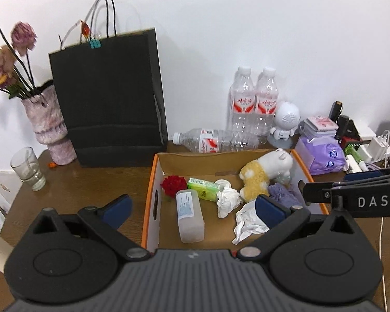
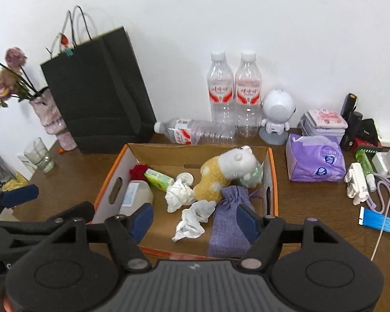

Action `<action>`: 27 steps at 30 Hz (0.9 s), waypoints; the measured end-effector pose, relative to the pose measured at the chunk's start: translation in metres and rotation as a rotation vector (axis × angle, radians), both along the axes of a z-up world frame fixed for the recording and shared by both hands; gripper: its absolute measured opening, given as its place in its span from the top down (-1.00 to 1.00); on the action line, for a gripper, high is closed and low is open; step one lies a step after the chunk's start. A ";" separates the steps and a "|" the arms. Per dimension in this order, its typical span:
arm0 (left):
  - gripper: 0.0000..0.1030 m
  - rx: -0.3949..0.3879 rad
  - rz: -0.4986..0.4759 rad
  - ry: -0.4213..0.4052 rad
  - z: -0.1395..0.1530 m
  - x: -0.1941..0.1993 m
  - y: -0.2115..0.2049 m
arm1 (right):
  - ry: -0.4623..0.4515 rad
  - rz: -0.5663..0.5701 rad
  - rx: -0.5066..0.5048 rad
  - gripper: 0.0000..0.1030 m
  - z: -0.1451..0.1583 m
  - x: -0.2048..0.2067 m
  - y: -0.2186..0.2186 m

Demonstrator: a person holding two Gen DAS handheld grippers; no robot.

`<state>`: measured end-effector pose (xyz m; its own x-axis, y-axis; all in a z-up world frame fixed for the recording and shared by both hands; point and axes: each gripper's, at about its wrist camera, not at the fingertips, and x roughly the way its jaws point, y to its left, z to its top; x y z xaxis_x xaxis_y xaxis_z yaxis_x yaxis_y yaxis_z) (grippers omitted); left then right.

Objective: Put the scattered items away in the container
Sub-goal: 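Withdraw both tools from the box toward the white plastic clips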

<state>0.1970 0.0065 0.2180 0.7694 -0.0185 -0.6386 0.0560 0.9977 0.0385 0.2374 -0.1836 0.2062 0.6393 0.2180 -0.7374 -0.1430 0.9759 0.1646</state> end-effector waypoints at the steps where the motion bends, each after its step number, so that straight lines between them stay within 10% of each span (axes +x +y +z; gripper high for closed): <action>1: -1.00 -0.004 0.000 -0.018 0.001 -0.005 0.000 | -0.009 -0.001 0.000 -0.43 0.002 -0.004 -0.001; 18: -1.00 0.074 -0.009 -0.334 -0.041 -0.124 -0.016 | -0.242 0.007 0.009 -0.44 -0.035 -0.117 -0.007; 27: -1.00 0.030 -0.030 -0.373 -0.106 -0.206 -0.013 | -0.354 0.032 -0.013 -0.48 -0.089 -0.213 -0.016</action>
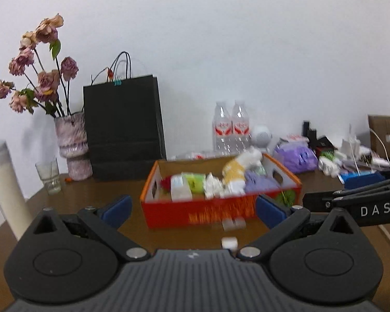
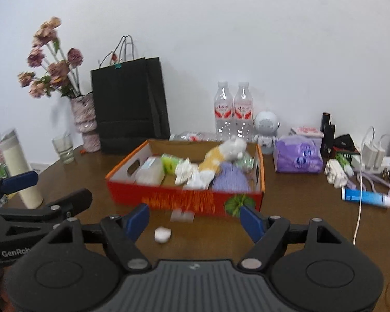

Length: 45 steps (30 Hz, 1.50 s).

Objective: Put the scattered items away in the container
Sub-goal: 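Withdraw both tools from the box toward the white plastic clips, then grasp a small white plastic clip with the left tool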

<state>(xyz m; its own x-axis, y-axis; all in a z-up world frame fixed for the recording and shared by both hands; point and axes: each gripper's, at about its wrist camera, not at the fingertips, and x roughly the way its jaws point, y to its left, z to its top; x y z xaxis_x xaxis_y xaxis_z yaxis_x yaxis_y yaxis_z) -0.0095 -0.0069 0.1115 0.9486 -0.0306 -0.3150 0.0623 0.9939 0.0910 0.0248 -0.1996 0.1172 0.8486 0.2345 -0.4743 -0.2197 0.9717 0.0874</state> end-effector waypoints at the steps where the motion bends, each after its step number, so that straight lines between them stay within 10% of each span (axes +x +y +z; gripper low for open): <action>1: -1.00 -0.004 0.004 0.009 -0.008 -0.007 -0.001 | -0.001 0.005 -0.006 -0.48 -0.009 -0.008 0.000; 16: -1.00 0.011 0.013 0.120 -0.077 -0.067 0.011 | -0.038 0.051 -0.058 -0.70 -0.088 -0.095 -0.009; 31: -1.00 0.012 -0.075 0.141 -0.079 -0.024 -0.001 | 0.062 0.001 -0.023 -0.70 -0.111 -0.077 -0.017; 36: -0.26 -0.023 -0.149 0.230 -0.073 0.055 -0.016 | 0.106 -0.083 0.069 -0.70 -0.107 -0.056 -0.041; 43: -0.18 -0.001 -0.120 0.313 -0.097 0.134 -0.037 | 0.103 -0.157 0.098 -0.70 -0.106 -0.035 -0.063; 45: 0.43 0.008 -0.111 0.332 -0.102 0.141 -0.039 | 0.115 -0.167 0.101 -0.70 -0.109 -0.028 -0.066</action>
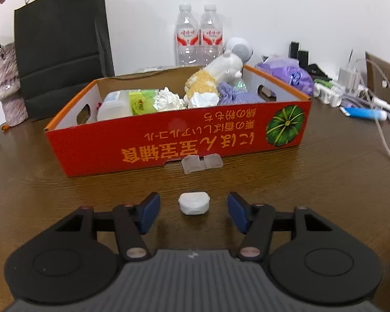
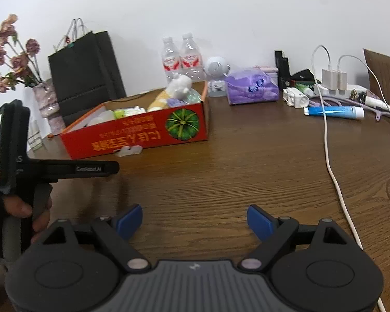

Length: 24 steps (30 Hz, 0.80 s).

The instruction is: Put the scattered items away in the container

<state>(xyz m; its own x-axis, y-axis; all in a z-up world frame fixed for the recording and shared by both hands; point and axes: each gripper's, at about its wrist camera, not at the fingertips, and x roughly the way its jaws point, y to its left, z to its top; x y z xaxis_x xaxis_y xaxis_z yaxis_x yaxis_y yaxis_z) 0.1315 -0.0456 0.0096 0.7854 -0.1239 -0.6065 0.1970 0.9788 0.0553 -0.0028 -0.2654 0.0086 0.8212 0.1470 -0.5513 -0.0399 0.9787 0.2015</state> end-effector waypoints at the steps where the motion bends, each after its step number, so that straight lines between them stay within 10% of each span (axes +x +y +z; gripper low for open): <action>1: 0.44 -0.009 0.008 0.004 -0.002 0.001 0.001 | 0.006 0.002 0.003 -0.70 -0.001 0.005 0.000; 8: 0.46 -0.048 0.093 -0.091 0.015 -0.045 0.031 | -0.025 0.085 -0.033 -0.66 0.011 0.061 0.026; 13: 0.46 -0.094 0.180 -0.096 0.021 -0.075 0.063 | 0.021 0.222 -0.004 -0.19 0.013 0.129 0.076; 24: 0.46 -0.098 0.208 -0.120 0.026 -0.089 0.089 | 0.069 0.031 -0.091 0.47 -0.011 0.190 0.148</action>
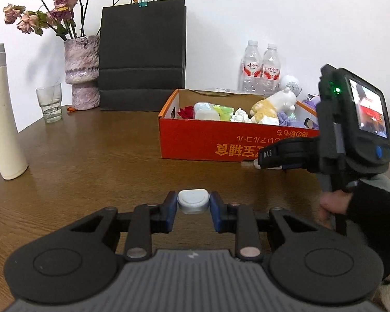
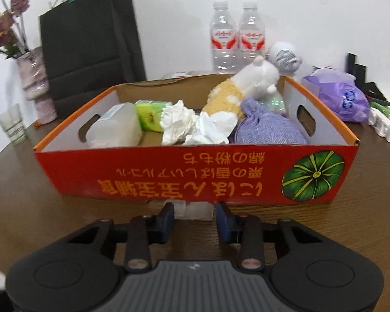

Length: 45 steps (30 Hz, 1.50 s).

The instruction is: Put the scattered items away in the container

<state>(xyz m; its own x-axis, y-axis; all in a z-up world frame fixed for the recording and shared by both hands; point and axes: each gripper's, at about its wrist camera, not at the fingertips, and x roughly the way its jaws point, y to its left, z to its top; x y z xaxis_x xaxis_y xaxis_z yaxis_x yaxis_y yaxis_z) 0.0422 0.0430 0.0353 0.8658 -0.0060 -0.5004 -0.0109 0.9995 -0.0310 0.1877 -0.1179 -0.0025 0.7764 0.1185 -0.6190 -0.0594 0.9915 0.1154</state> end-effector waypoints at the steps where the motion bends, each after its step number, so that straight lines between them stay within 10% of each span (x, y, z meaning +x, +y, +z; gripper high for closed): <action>1: 0.46 -0.005 0.000 0.002 0.000 0.000 0.001 | -0.005 -0.008 -0.004 0.51 0.000 -0.001 0.002; 5: 0.46 -0.013 0.003 -0.003 0.000 -0.010 0.005 | -0.028 -0.010 -0.044 0.93 0.001 -0.010 0.005; 22: 0.46 0.040 -0.098 0.074 -0.023 -0.059 -0.033 | 0.035 0.042 0.107 0.91 0.016 -0.201 -0.092; 28: 0.45 0.054 -0.128 0.087 -0.025 -0.066 -0.046 | 0.053 0.101 0.097 0.02 0.013 -0.230 -0.109; 33: 0.45 0.065 -0.137 0.095 -0.026 -0.072 -0.054 | -0.027 0.222 -0.054 -0.01 0.015 -0.225 -0.097; 45: 0.45 0.077 -0.130 0.099 -0.029 -0.084 -0.059 | -0.056 0.336 -0.093 0.66 0.003 -0.201 -0.092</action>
